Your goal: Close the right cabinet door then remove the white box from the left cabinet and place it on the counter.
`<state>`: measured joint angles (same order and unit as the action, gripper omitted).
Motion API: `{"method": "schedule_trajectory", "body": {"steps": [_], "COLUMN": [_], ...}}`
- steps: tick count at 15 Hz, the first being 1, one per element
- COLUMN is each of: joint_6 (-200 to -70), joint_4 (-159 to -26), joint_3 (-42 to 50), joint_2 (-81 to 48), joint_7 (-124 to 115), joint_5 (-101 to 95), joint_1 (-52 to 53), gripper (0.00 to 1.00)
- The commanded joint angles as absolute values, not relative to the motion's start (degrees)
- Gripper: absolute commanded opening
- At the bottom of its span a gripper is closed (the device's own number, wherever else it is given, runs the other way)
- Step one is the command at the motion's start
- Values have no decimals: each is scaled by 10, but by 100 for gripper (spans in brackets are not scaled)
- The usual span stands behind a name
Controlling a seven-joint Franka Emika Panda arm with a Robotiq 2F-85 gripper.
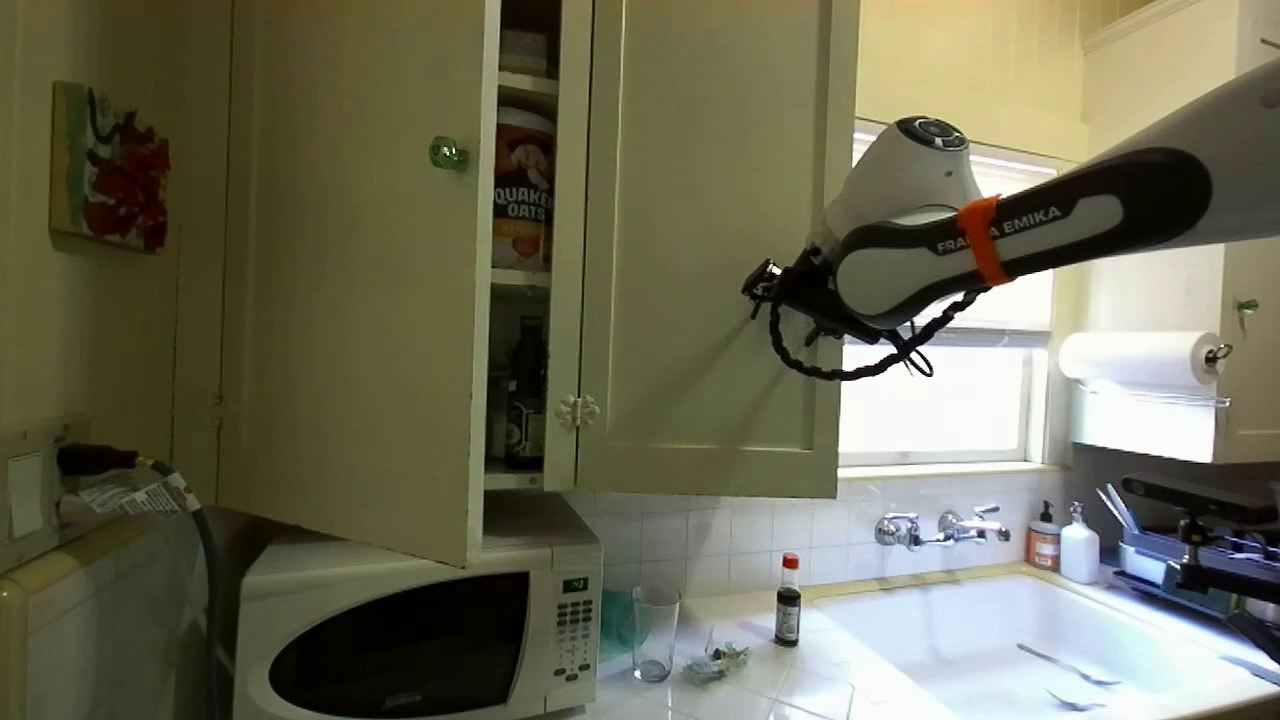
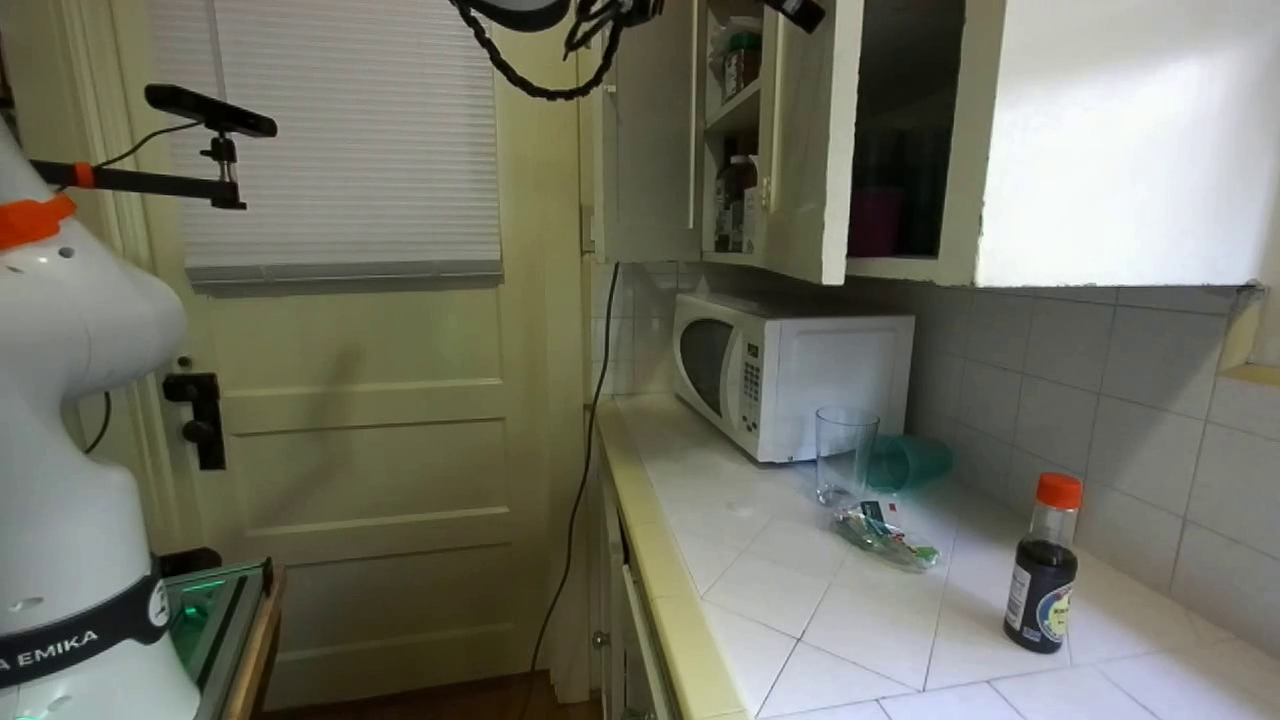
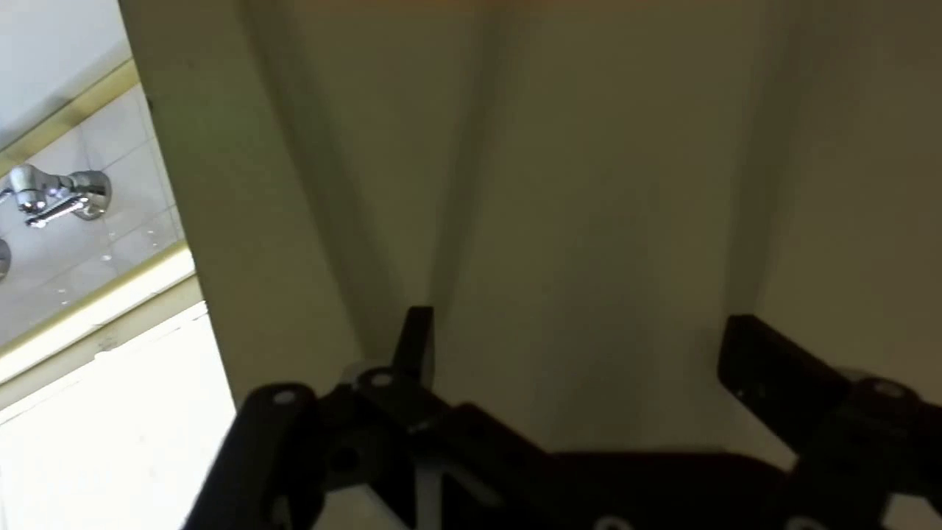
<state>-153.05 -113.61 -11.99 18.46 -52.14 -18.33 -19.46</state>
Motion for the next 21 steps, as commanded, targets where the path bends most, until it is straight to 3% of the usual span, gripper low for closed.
{"method": "schedule_trajectory", "body": {"steps": [1,8,17,21], "joint_6": [-1524,-1499,-1258,-1227], "joint_4": [-1053,-976,-1040,-1024], "joint_3": [-78,-39,-53,-70], "joint_2": [113,62,103,91], "joint_7": [-451,-376,-304,-285], "joint_5": [-167,-157,-153,-152], "joint_1": [-149,-127,-32,-3], "gripper": [100,100,100,100]}}
